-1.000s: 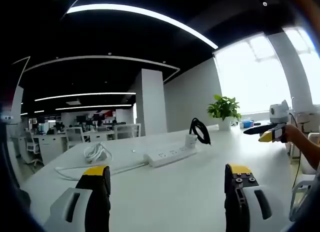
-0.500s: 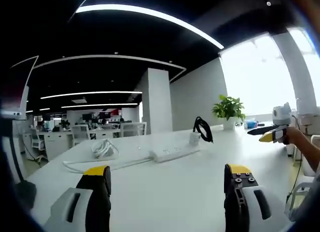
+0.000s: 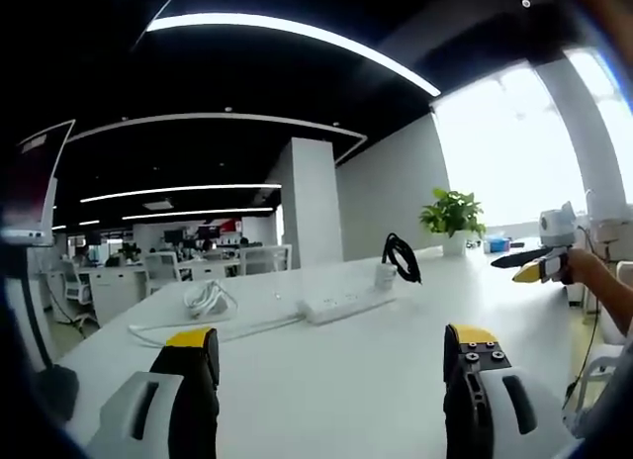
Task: Straighten the power strip on the desk, plug the charger into it
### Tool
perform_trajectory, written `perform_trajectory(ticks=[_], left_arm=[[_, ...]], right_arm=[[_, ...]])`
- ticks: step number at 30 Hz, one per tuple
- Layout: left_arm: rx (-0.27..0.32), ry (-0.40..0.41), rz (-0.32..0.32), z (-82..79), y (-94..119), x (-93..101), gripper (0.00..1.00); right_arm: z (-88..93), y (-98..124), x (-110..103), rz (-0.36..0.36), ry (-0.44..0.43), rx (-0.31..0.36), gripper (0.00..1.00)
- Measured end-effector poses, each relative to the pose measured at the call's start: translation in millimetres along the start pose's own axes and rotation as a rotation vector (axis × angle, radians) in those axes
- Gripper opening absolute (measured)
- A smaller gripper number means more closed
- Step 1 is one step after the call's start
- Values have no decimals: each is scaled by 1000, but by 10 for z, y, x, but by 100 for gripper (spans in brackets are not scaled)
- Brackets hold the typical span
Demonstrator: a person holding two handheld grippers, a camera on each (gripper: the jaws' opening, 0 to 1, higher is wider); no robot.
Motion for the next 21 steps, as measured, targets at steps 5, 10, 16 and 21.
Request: perform_trajectory(ticks=[5,10,16,21], left_arm=[[3,-4,-2,-7,8,0,96],[24,-3,-2,-44,10,13,97],[25,3,-2,-33,15,14,98],[15,0,-3,-5,9,14,98]], right_arm=[[-26,20,-19,-1,5,4,93],[-70,25,-33,-4,4,12,93],[-85,2,-37,-8,12,9,93],[-51,-2,-25,-4,7,5,93]])
Point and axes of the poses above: the point that each gripper's makers call its tool centre point, and the gripper's own axes: y roughly backward along the fingers, x roughly to its right, z roughly out of its underside, the point moved 1 cm from there along y, roughly backward along the fingers, and after that the axes turned 10 degrees about -y, right-handed, at the moved point
